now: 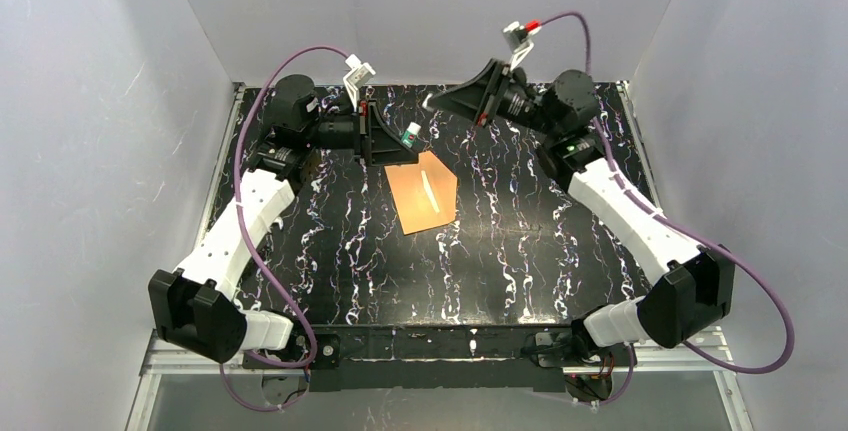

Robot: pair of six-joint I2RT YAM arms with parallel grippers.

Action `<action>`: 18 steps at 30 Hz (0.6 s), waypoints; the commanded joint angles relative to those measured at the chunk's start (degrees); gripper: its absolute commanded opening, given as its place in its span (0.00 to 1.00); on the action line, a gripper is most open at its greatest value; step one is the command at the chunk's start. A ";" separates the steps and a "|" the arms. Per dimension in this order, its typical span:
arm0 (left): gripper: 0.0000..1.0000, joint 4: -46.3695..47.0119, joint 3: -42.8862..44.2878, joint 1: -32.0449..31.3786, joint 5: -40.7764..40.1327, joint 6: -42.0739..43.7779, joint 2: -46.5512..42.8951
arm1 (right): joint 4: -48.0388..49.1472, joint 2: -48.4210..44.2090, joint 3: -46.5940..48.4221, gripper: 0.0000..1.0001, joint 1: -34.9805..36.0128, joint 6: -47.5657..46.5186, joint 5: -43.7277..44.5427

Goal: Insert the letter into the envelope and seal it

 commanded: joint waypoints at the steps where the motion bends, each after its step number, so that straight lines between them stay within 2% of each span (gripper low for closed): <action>1: 0.00 -2.31 -1.06 1.22 2.37 3.88 -0.88 | -5.16 -2.33 6.29 0.01 -2.34 -3.41 9.63; 4: 0.00 -4.88 -1.52 1.31 0.61 6.26 -0.96 | -10.43 -1.24 9.05 0.01 -3.25 -4.76 11.51; 6: 0.00 -9.56 -0.91 1.33 -2.12 9.37 -0.55 | -23.59 0.16 12.93 0.01 -3.26 -11.44 15.86; 9: 0.00 -13.94 -0.03 1.32 -7.65 11.78 0.09 | -44.69 1.90 15.95 0.01 -3.43 -18.40 29.97; 11: 0.00 -14.23 -0.35 1.33 -10.50 12.00 0.00 | -53.40 3.20 14.32 0.01 -3.50 -22.29 40.78; 13: 0.00 -13.72 -1.17 1.32 -13.18 11.77 -0.69 | -56.02 3.78 9.62 0.01 -3.69 -24.28 49.77; 15: 0.00 -12.76 -2.02 1.29 -14.69 11.35 -1.40 | -54.21 3.90 1.43 0.01 -3.84 -25.55 57.35; 18: 0.00 -12.51 -2.23 1.28 -15.51 10.65 -1.42 | -50.40 5.99 -5.87 0.01 -3.92 -27.48 64.65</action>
